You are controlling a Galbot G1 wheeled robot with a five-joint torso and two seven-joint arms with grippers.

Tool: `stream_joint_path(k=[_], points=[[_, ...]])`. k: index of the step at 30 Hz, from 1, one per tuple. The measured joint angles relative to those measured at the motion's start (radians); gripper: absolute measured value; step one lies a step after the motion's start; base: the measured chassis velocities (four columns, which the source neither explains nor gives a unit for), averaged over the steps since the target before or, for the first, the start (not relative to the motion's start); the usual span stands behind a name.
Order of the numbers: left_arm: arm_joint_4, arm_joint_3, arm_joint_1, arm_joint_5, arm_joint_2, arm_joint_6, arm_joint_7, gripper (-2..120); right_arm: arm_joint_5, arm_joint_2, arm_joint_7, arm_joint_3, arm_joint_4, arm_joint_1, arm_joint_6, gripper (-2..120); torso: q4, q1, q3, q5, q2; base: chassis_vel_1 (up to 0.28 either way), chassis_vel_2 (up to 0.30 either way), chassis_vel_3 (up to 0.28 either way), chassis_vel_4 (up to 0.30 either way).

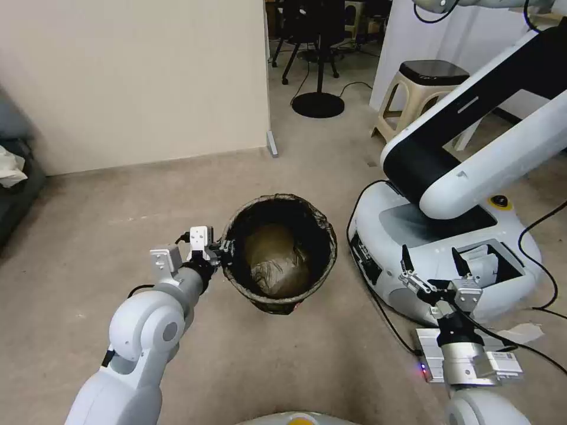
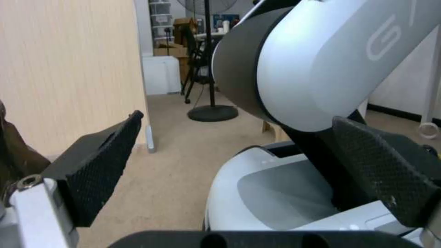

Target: Pick up the trash can from the floor.

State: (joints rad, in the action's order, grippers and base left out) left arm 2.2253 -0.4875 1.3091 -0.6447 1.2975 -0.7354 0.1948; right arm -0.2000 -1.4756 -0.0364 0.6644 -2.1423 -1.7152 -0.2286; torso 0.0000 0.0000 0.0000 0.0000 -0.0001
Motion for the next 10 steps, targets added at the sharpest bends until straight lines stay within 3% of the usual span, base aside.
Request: stream_joint_path(k=[10], points=[[0.001, -0.009, 0.012, 0.016, 0.002, 0.0, -0.024, 3, 0.006, -0.005, 0.0, -0.008, -0.002, -0.004, -0.002, 100, 0.0, 0.0, 0.0, 0.0, 0.0, 0.0, 0.0, 0.0, 0.0]])
